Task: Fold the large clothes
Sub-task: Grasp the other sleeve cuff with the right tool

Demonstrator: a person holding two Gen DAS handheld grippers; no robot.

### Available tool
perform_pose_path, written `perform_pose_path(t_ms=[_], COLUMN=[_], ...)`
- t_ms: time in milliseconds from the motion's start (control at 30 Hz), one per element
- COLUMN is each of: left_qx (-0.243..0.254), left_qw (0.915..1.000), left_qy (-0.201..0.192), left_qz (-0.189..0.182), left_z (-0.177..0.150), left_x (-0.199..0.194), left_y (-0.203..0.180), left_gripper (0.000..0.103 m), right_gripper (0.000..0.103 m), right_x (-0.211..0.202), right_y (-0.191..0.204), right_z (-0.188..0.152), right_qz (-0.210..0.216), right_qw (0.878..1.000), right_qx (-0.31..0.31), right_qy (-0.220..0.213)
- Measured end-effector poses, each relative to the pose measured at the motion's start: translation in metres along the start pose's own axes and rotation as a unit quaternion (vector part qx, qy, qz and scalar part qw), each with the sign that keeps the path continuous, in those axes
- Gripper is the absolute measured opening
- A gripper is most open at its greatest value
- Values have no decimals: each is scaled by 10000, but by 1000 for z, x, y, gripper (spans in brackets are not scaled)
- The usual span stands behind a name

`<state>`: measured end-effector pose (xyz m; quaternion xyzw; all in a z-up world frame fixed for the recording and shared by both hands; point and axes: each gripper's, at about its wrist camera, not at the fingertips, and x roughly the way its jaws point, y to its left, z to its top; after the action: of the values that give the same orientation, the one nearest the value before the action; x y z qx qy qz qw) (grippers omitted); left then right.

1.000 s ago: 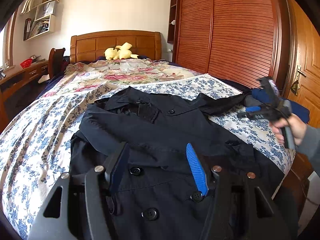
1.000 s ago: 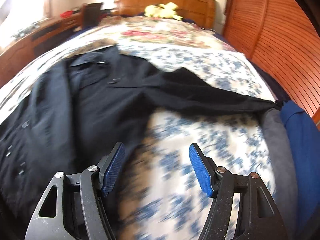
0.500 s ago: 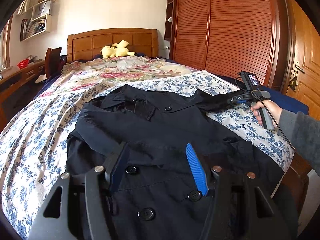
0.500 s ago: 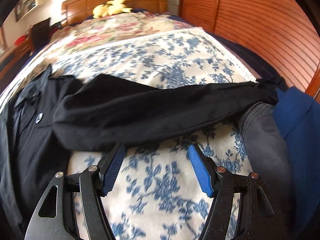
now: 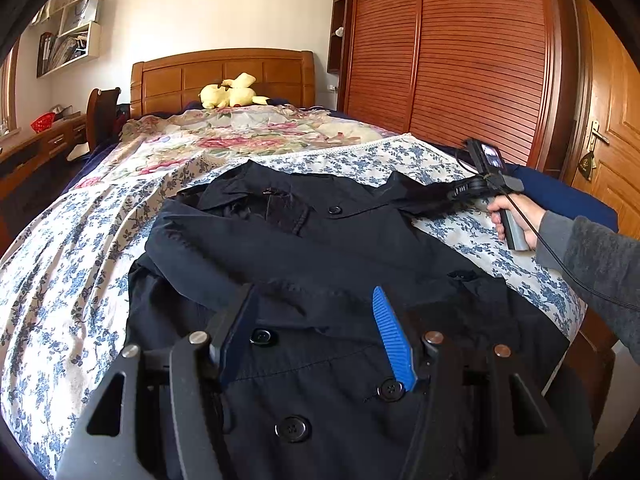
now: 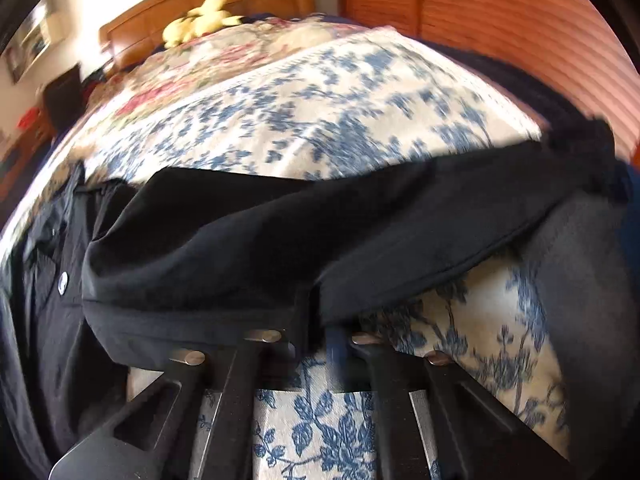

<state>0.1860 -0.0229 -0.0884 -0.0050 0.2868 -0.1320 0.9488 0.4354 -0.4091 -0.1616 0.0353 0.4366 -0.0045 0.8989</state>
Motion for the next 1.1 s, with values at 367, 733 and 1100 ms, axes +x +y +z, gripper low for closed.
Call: perform_pose_path(t_ms=[367,733,1100], left_qx=[14,11,11], left_qw=[10000,10000,10000], left_qy=[-40,-30,-30], left_qz=[-27,-33,-1], left_z=[2,2,1], left_x=[-5,-5,-6], left_y=[-1,-1,1], left_gripper=[58,58,58], right_gripper=[3,3,11], right_x=[-105,-138,-139], right_y=[95,212,210], right_z=[19,-46,-83], right_qz=[1013,1857,1638], right_qw=[9801,9486,9557], right_qx=[-1120,-2462,-2442], right_qy=[-1290,-713,-129])
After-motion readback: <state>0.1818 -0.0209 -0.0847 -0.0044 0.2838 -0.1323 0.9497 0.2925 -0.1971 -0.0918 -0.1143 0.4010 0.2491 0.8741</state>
